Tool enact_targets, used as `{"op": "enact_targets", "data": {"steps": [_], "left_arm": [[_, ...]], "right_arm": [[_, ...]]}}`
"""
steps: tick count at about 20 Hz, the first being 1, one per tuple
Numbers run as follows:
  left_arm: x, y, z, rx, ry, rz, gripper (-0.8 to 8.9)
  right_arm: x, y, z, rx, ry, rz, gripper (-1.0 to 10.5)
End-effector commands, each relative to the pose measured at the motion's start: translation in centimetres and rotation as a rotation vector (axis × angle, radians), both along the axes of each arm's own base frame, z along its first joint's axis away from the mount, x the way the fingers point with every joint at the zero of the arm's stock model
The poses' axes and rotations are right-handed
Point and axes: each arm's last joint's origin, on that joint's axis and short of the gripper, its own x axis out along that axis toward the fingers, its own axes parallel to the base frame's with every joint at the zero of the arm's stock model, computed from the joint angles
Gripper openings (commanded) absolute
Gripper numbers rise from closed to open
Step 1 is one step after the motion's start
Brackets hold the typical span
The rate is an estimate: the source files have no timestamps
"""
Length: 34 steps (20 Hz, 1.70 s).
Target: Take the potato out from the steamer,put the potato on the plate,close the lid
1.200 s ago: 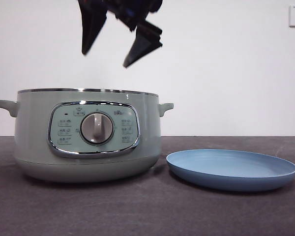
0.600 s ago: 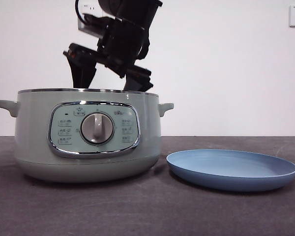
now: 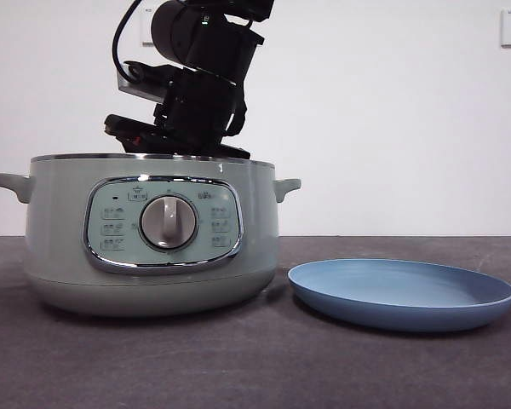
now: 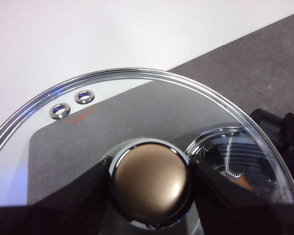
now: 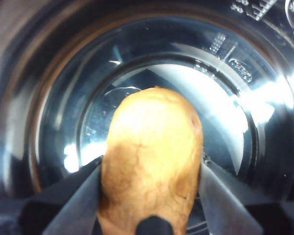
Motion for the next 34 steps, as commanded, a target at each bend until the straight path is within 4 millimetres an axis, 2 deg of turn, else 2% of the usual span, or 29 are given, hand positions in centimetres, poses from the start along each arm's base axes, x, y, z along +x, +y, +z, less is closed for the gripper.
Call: {"op": "enact_targets", "data": {"steps": [1,3,6,9,13,17,21,24,27,30,34], "left_arm": [[-0.9,0.4,-0.2,0.009,0.034,0.007,-0.08],[-0.9,0.4,-0.2,0.009,0.035,0.007,-0.08],[-0.6,0.3,-0.3,0.011,0.042,0.007,-0.08],[1.0,-0.5,-0.8,-0.010,0.091,-0.061,-0.08],[3.6,-1.8,-1.8,-0.028,0.170,-0.131,-0.08],[5.2,-2.5,-2.5,-0.043,0.216,-0.179,-0.08],[5.9,-3.0,-2.6,-0.073,0.208,-0.225,-0.08],[6.1,-3.2,-2.4,-0.097,0.195,-0.260,-0.08],[6.2,-3.2,-2.3,-0.104,0.180,-0.267,-0.08],[6.2,-3.2,-2.3,-0.104,0.180,-0.267,-0.08],[6.2,-3.2,-2.3,-0.103,0.184,-0.267,-0.08]], "right_arm": [[0.0,0.5,0.8,0.004,-0.012,0.012,-0.1],[-0.2,0.3,3.1,0.001,-0.011,0.012,-0.1],[-0.9,-1.4,8.3,-0.019,0.005,-0.003,-0.1],[-2.4,-5.0,14.0,-0.022,-0.071,-0.074,-0.1],[-4.1,-10.1,19.9,-0.034,-0.284,-0.306,-0.1],[-5.9,-15.6,24.3,0.061,-0.360,-0.433,-0.1],[-7.1,-21.3,27.2,0.135,-0.417,-0.597,-0.1],[-7.0,-23.5,27.4,0.179,-0.381,-0.625,-0.1],[-5.7,-24.2,25.4,0.158,-0.282,-0.629,-0.1],[-4.3,-23.6,21.7,0.080,-0.151,-0.618,-0.1],[-3.1,-22.8,15.0,-0.052,0.075,-0.582,-0.1]]}}
